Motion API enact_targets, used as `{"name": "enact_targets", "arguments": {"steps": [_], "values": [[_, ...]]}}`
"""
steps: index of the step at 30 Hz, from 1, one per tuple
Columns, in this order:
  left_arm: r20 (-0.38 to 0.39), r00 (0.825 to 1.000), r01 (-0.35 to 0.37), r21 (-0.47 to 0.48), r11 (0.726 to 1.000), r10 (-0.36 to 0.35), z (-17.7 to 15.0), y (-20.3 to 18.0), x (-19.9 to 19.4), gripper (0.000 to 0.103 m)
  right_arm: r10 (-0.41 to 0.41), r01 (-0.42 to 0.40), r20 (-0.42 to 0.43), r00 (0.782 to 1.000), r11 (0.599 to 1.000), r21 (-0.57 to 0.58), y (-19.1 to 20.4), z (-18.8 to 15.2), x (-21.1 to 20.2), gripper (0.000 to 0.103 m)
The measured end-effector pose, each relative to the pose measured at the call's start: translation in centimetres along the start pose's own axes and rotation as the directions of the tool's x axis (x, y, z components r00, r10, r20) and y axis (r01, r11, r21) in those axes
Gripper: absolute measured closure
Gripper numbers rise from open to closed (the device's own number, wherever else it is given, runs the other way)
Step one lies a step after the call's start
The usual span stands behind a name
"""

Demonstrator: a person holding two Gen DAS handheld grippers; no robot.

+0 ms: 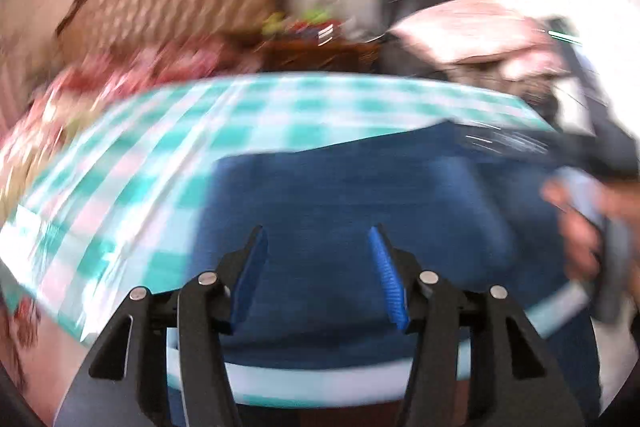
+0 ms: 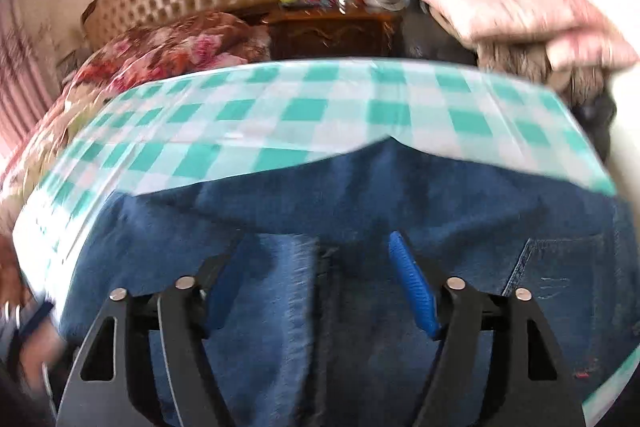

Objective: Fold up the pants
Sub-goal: 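Smooth the refolded jeans with both open tools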

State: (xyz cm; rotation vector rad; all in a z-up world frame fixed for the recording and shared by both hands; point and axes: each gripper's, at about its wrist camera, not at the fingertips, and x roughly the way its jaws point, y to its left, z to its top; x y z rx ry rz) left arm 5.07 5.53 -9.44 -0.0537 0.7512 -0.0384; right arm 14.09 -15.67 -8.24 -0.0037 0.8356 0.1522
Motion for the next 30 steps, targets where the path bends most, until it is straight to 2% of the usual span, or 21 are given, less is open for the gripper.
{"name": "enact_targets", "arguments": {"steps": [2,3,4,5,7,9,10,11,13,18,19,20,21,22,24,25,26,27,30], "values": [[-0.068,0.998,-0.018,-0.044,0.999,0.015,1.2,2.0,2.0,0.039,0.004,-0.005,-0.008,1.0,0.998,-0.056,2.7,-0.8,-0.2,0.024],[-0.079,0.997,-0.007,-0.057,0.998,0.002,1.7,2.8,2.7,0.028,0.007,-0.008,-0.018,1.0,0.997,-0.074,3.5,-1.2,-0.2,0.024],[-0.095,0.995,-0.017,-0.055,0.998,0.012,2.2,3.2,3.6,0.023,0.002,-0.005,-0.029,1.0,0.996,-0.088,4.7,-1.6,0.2,0.022],[-0.103,0.994,-0.035,-0.045,0.998,0.03,2.5,3.4,4.1,0.017,-0.023,0.02,-0.036,0.999,0.995,-0.094,5.5,-2.0,0.6,0.016],[-0.112,0.993,-0.03,-0.04,0.999,0.025,3.1,3.3,5.0,0.001,-0.074,0.067,-0.049,0.996,0.989,-0.129,6.8,-2.6,1.5,0.015],[-0.121,0.992,0.023,-0.054,0.998,-0.03,2.4,3.5,5.7,0.002,-0.107,0.092,-0.078,0.991,0.98,-0.176,7.4,-3.4,2.6,0.015],[-0.163,0.985,0.052,-0.05,0.997,-0.059,2.1,3.4,6.6,0.002,-0.105,0.082,-0.118,0.988,0.98,-0.183,7.4,-3.8,3.4,0.015],[-0.184,0.981,0.051,-0.042,0.998,-0.058,1.7,3.3,6.9,0.002,-0.093,0.068,-0.152,0.984,0.985,-0.159,7.0,-4.2,4.0,0.015],[-0.204,0.979,0.003,0.031,1.0,0.003,1.0,2.8,7.5,0.002,-0.056,0.043,-0.156,0.986,0.995,-0.086,6.1,-4.7,4.2,0.013],[-0.21,0.978,0.001,0.081,0.997,0.016,0.7,2.6,7.5,0.002,-0.064,0.049,-0.153,0.986,0.994,-0.098,6.3,-5.2,4.2,0.011],[-0.19,0.982,0.007,0.047,0.999,0.002,1.2,2.8,7.0,0.004,-0.066,0.051,-0.153,0.986,0.994,-0.102,6.4,-5.2,4.2,0.011],[-0.165,0.986,0.026,0.03,0.999,-0.021,1.7,2.8,6.6,0.011,-0.067,0.052,-0.151,0.986,0.993,-0.102,6.4,-5.3,4.1,0.011],[-0.142,0.989,0.036,0.023,0.999,-0.032,2.2,2.8,6.3,0.027,-0.065,0.05,-0.148,0.987,0.993,-0.102,6.4,-5.3,4.1,0.011],[-0.128,0.992,0.02,0.048,0.999,-0.013,3.1,2.4,6.4,0.036,-0.065,0.05,-0.145,0.987,0.993,-0.104,6.4,-5.3,4.1,0.011],[-0.137,0.99,0.03,0.083,0.996,-0.019,4.2,1.8,7.3,0.07,-0.065,0.05,-0.144,0.987,0.993,-0.104,6.4,-5.2,4.2,0.011],[-0.157,0.987,0.059,0.088,0.994,-0.045,4.9,1.6,8.4,0.076,-0.065,0.05,-0.146,0.987,0.993,-0.105,6.4,-5.2,4.2,0.011],[-0.174,0.984,0.064,0.094,0.994,-0.047,5.4,1.5,9.4,0.084,-0.065,0.049,-0.148,0.987,0.993,-0.104,6.4,-5.2,4.1,0.011],[-0.188,0.982,0.05,0.105,0.993,-0.029,5.8,1.4,10.3,0.087,-0.065,0.05,-0.151,0.986,0.993,-0.104,6.4,-5.2,4.1,0.011],[-0.217,0.976,0.026,0.091,0.996,-0.005,7.1,2.5,12.9,0.087,-0.066,0.05,-0.161,0.985,0.993,-0.104,6.4,-5.1,4.2,0.011]]}}
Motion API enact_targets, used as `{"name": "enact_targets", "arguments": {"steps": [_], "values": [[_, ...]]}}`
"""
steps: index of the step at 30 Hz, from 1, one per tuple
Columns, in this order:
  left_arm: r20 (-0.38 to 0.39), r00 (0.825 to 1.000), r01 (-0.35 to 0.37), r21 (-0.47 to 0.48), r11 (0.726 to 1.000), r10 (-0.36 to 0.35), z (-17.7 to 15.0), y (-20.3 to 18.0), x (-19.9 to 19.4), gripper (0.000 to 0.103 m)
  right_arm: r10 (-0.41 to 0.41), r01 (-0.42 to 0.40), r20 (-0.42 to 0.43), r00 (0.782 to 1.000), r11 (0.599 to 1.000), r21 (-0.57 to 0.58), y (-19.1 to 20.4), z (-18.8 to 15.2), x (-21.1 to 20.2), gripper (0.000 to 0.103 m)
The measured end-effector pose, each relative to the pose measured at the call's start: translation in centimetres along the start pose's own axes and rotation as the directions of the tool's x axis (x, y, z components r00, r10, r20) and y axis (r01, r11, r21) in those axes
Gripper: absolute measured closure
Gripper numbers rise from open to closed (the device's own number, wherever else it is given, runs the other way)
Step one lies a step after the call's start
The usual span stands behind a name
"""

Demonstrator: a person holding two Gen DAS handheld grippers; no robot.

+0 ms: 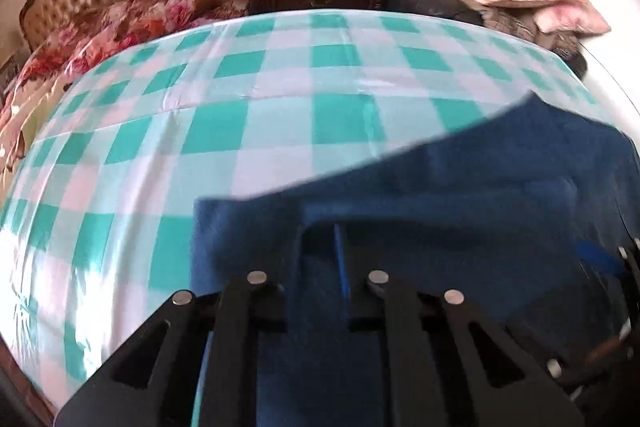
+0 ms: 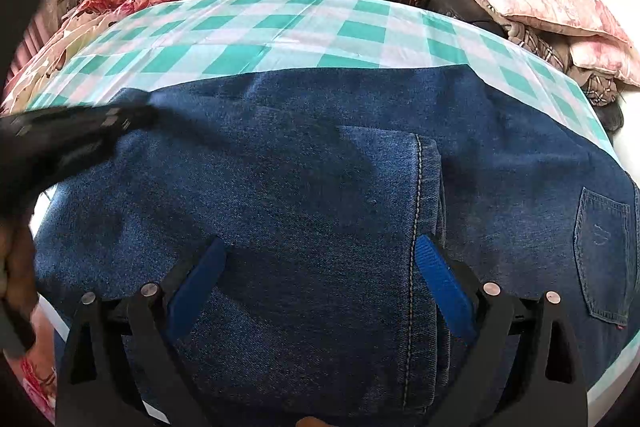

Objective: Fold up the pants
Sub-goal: 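Smooth the refolded jeans with both open tools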

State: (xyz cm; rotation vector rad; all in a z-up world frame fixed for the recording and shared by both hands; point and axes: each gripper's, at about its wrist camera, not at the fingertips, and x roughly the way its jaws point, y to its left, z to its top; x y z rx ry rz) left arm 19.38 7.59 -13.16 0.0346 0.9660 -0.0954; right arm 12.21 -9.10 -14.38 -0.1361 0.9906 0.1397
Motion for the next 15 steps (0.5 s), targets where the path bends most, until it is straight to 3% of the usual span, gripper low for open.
{"name": "enact_targets", "arguments": {"steps": [5,7,9,10,13,15], "values": [[-0.028,1.0,-0.012,-0.107,0.994,0.01,1.6,4.1,1.6,0.092,0.003,-0.003,0.001,1.0,1.0,0.001,0.0,0.0,0.0,0.011],[0.028,0.999,-0.02,-0.124,0.992,0.024,1.3,4.5,-0.2,0.094,0.004,-0.004,0.0,1.0,1.0,-0.001,0.0,-0.1,0.0,0.011],[0.084,0.996,0.05,-0.129,0.99,-0.039,0.2,4.2,-2.4,0.091,0.006,-0.006,0.002,1.0,1.0,0.001,-0.1,-0.1,0.1,0.01],[0.089,0.993,0.084,-0.118,0.989,-0.073,-1.0,3.6,-3.2,0.09,0.004,-0.004,0.003,1.0,1.0,0.002,-0.1,-0.1,0.1,0.01],[0.064,0.997,0.056,-0.084,0.995,-0.051,-5.3,1.8,-4.3,0.09,-0.001,0.001,0.006,1.0,1.0,0.004,0.0,-0.2,0.1,0.01],[0.096,0.995,0.018,-0.05,0.999,-0.013,-8.0,0.9,-5.6,0.086,-0.002,0.002,0.007,1.0,1.0,0.001,0.0,-0.2,0.0,0.01]]}}
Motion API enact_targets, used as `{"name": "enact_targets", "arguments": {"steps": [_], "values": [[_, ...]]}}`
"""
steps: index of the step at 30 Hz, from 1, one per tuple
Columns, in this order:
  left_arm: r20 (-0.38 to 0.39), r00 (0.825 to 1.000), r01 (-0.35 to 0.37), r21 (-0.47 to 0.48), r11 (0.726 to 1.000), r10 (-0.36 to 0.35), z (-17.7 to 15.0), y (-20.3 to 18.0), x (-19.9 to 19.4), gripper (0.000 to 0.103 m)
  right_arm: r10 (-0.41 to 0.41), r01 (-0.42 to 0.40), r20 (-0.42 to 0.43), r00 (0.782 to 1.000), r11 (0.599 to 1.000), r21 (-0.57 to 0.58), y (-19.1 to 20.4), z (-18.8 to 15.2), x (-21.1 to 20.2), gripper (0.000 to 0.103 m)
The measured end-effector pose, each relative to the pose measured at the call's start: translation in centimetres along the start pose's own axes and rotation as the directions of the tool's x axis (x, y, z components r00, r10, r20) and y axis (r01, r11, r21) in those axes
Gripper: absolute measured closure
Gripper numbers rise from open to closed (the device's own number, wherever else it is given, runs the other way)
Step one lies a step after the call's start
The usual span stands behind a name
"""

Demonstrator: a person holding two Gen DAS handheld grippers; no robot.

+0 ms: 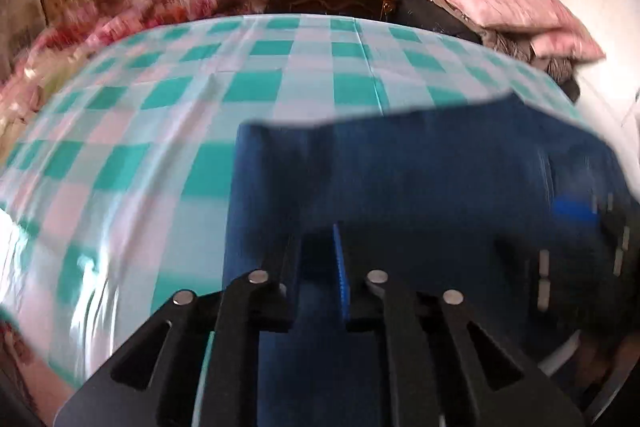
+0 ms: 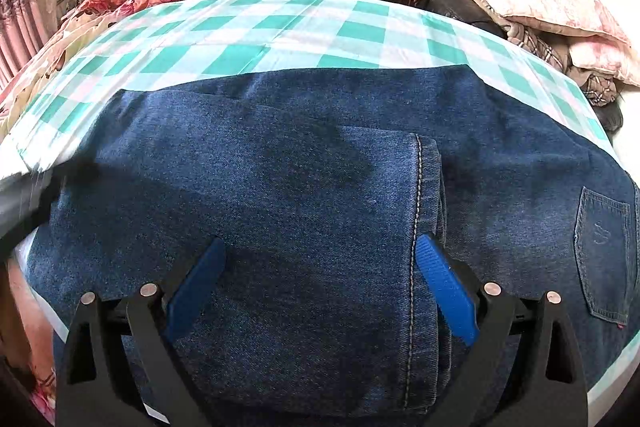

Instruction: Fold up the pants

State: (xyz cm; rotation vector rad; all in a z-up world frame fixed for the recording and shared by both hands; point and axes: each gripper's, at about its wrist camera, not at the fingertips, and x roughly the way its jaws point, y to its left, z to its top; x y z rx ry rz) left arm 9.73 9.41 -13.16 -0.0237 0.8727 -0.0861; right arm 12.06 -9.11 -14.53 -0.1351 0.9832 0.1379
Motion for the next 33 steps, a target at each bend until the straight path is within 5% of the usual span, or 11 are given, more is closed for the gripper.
{"name": "enact_targets", "arguments": {"steps": [3,7,19,23,28,33], "values": [[-0.008,0.998,-0.057,-0.009,0.998,0.057,-3.5,0.1,-1.7,0.071,0.0,0.0,0.0,1.0,1.0,-0.002,0.0,0.0,0.0,0.01],[0.011,0.998,-0.068,-0.003,0.998,0.068,-5.7,0.4,-3.6,0.07,-0.003,0.003,0.0,1.0,1.0,0.001,0.0,-0.1,-0.1,0.01],[0.002,0.999,-0.052,-0.044,0.998,0.052,-5.8,0.6,-4.1,0.068,-0.013,0.013,0.002,1.0,1.0,-0.009,-0.3,0.1,-0.7,0.011],[0.008,0.999,-0.05,-0.046,0.998,0.051,-5.9,0.7,-4.1,0.066,-0.097,0.1,0.108,0.989,0.995,-0.024,-1.3,0.4,-3.0,0.011],[0.014,0.999,-0.049,-0.055,0.997,0.05,-5.9,0.7,-4.1,0.066,-0.133,0.133,0.015,0.991,0.991,-0.024,-3.3,-0.5,-0.9,0.012],[0.051,0.999,0.0,-0.127,0.992,0.006,-4.4,1.6,-4.9,0.066,-0.114,0.115,0.041,0.993,0.993,-0.015,-3.7,-1.0,-0.9,0.011]]}}
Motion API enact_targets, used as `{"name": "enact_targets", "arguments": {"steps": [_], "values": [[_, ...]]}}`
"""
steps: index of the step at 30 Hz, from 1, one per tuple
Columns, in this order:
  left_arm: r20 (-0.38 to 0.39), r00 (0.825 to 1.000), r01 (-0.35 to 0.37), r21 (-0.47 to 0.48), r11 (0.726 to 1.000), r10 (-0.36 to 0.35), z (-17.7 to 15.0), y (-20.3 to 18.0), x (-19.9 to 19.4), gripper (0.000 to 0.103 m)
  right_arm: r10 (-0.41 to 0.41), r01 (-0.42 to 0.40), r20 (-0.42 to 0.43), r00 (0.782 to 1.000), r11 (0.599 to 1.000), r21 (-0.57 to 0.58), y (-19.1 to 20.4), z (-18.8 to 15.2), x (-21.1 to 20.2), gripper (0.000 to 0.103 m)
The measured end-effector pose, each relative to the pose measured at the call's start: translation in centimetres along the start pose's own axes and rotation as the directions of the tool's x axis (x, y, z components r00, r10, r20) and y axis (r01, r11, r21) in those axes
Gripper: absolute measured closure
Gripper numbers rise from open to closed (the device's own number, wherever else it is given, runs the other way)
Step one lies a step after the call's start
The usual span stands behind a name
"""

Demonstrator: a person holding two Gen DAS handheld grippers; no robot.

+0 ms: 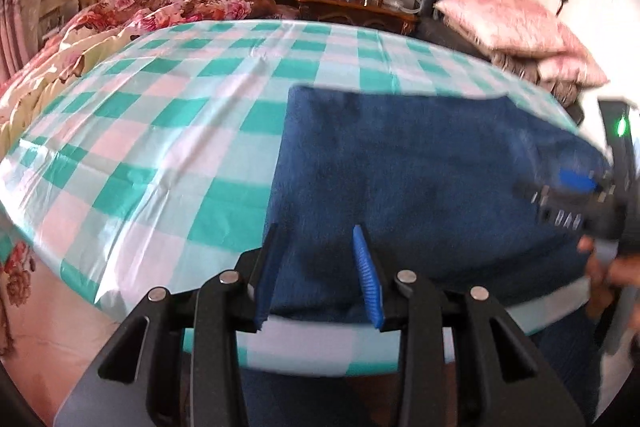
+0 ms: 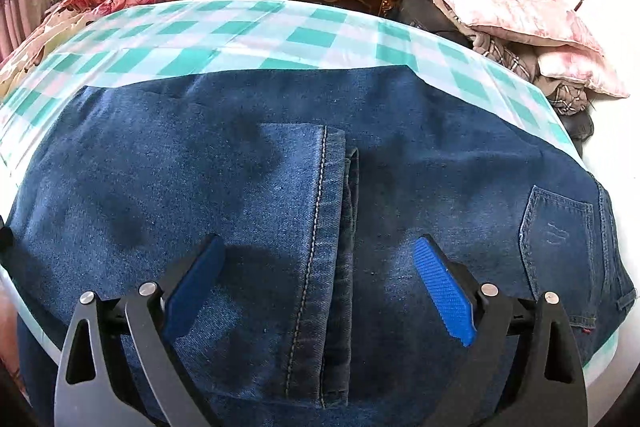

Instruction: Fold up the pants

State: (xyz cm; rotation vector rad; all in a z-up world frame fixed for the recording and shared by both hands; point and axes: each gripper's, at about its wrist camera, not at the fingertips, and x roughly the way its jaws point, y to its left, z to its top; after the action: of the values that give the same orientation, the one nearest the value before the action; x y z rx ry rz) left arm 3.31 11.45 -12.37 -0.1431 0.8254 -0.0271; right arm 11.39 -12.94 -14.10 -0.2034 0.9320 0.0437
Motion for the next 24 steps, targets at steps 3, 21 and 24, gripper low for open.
{"name": "enact_targets", "arguments": {"steps": [3,21,24], "values": [[0.036,0.996,0.076,0.004,0.997,-0.076,4.2,-0.9,0.4,0.063,0.014,-0.014,-0.002,1.0,1.0,0.012,-0.2,-0.1,0.1,0.011],[-0.009,0.992,0.123,-0.217,0.968,-0.128,4.2,5.5,1.0,0.047,0.037,-0.037,0.062,0.997,0.999,0.005,-0.3,2.9,-2.1,0.011],[-0.006,0.99,0.138,-0.24,0.961,-0.144,1.2,6.8,-0.7,0.052,0.035,-0.036,0.076,0.996,0.999,0.003,-0.1,4.8,-1.7,0.022]]}}
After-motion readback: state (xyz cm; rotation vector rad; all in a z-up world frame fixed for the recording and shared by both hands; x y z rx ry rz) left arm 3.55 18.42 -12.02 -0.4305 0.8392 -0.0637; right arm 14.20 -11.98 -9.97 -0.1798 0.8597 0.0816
